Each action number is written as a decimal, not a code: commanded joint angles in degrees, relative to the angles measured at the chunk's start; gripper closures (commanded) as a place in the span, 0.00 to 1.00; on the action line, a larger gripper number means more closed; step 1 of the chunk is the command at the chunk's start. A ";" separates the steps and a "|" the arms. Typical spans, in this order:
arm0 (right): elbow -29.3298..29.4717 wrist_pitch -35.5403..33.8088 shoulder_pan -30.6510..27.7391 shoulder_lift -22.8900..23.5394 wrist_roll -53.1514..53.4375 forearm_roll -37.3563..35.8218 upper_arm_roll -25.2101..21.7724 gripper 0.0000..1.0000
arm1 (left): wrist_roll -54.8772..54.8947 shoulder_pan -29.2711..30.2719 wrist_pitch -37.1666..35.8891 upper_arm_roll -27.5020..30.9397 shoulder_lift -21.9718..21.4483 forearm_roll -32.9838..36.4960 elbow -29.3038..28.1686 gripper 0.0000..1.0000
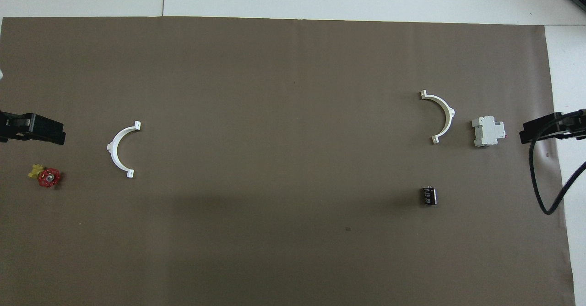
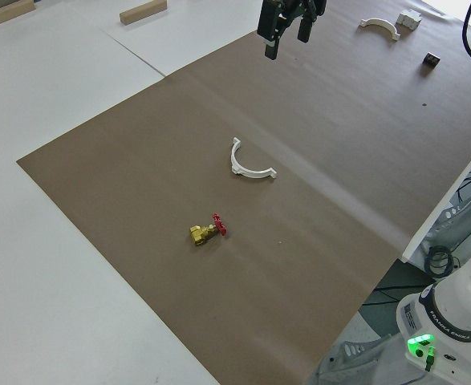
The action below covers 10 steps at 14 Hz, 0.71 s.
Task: Assemble drain pipe with both arms
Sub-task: 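Reach the right gripper toward the white clamp half nearer it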
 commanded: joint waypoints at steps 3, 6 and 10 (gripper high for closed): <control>-0.82 0.68 -0.86 -0.86 -0.46 0.35 0.46 0.00 | -0.37 0.27 0.29 0.09 -1.46 -0.80 -1.67 0.00; -2.75 3.38 -0.34 -1.57 -0.99 0.44 0.55 0.00 | -0.28 0.27 0.20 0.09 -1.46 -0.80 -1.67 0.00; -6.35 13.49 -0.42 0.35 -1.34 1.31 0.55 0.00 | -0.28 0.27 0.29 0.09 -1.46 -0.80 -1.67 0.00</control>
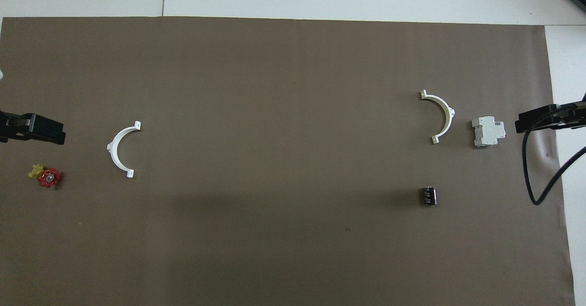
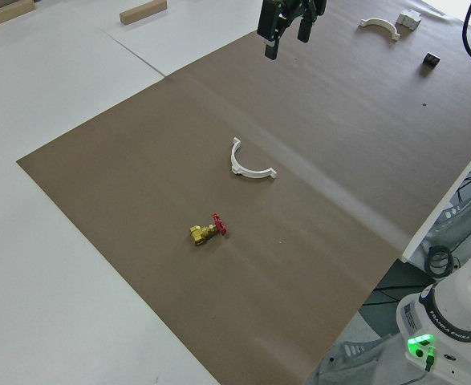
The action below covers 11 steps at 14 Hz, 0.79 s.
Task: Assemble drain pipe with both arms
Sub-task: 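Reach the right gripper toward the white clamp half nearer it, then grasp the white clamp half with the right gripper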
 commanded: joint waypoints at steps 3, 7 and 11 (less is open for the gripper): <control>-3.23 13.59 -1.83 7.91 -6.67 5.79 0.10 0.00 | -0.28 0.27 0.29 0.09 -1.46 -0.80 -1.67 0.00; -3.84 24.67 -3.15 17.49 -20.48 9.05 0.10 0.00 | -0.28 0.27 0.29 0.09 -1.46 -0.80 -1.67 0.00; -14.02 37.42 -2.98 19.45 -27.08 9.05 0.18 0.00 | -0.28 0.27 0.20 0.09 -1.46 -0.80 -1.67 0.00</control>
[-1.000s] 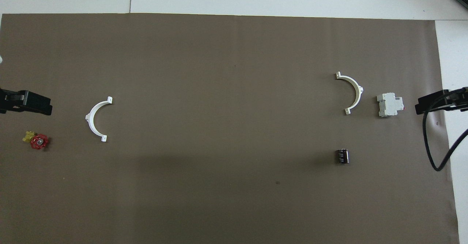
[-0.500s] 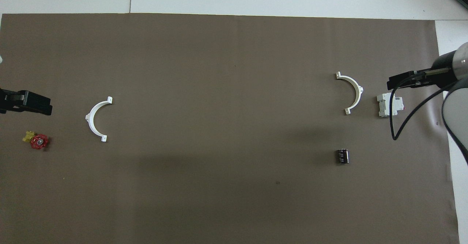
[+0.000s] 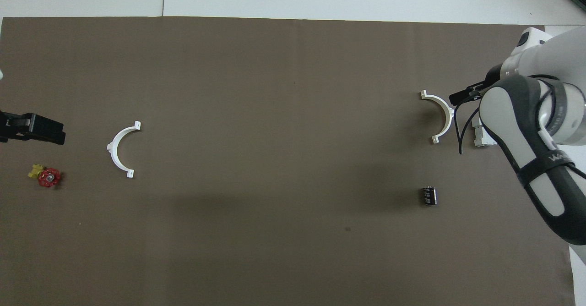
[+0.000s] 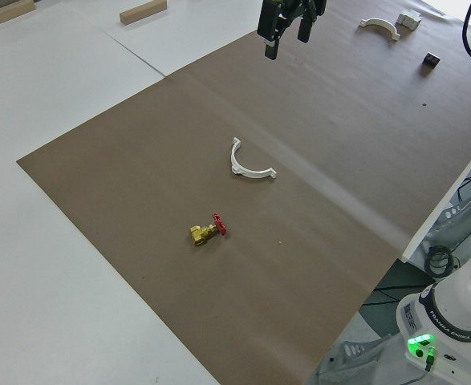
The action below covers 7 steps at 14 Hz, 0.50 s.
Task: Assemble drain pipe with both arms
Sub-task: 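Grasp the white clamp half with the right gripper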
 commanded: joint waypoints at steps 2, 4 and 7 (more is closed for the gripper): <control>-6.34 5.93 -1.24 0.75 -8.27 1.51 0.29 0.00 | -0.28 0.27 0.29 0.09 -1.46 -0.80 -1.67 0.00; -6.43 8.39 -1.86 2.69 -9.34 2.04 0.37 0.00 | -0.28 0.27 0.29 0.09 -1.46 -0.80 -1.67 0.00; -6.43 8.75 -2.21 3.84 -10.92 2.82 0.37 0.08 | -0.28 0.27 0.20 0.09 -1.46 -0.80 -1.67 0.00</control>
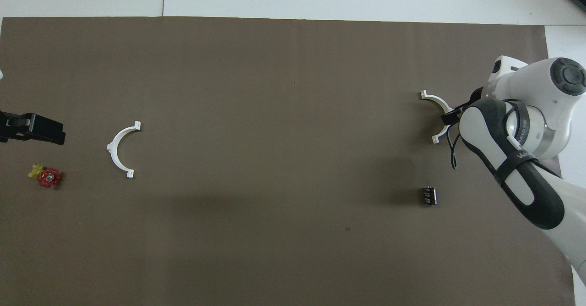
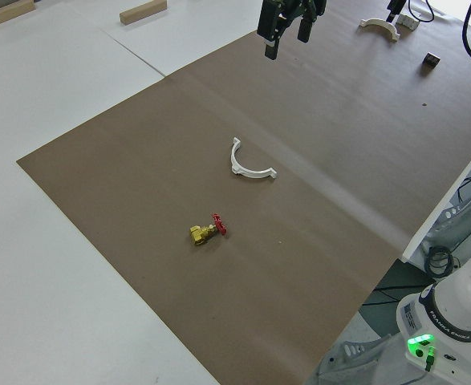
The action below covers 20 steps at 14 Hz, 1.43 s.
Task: Assemble drain pipe with both arms
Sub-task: 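Grasp the white clamp half with the right gripper, then carry the clamp half toward the table centre with the right gripper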
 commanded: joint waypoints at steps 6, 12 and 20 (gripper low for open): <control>-0.60 4.12 -0.54 2.47 -4.35 4.90 0.39 0.29 | -0.28 0.27 0.29 0.09 -1.46 -0.80 -1.67 0.00; 2.81 1.06 -0.19 2.38 -3.93 4.81 0.39 1.00 | -0.28 0.27 0.29 0.09 -1.46 -0.80 -1.67 0.00; 13.98 -16.97 14.28 -1.40 35.65 -4.58 0.21 1.00 | -0.28 0.27 0.29 0.09 -1.46 -0.80 -1.67 0.00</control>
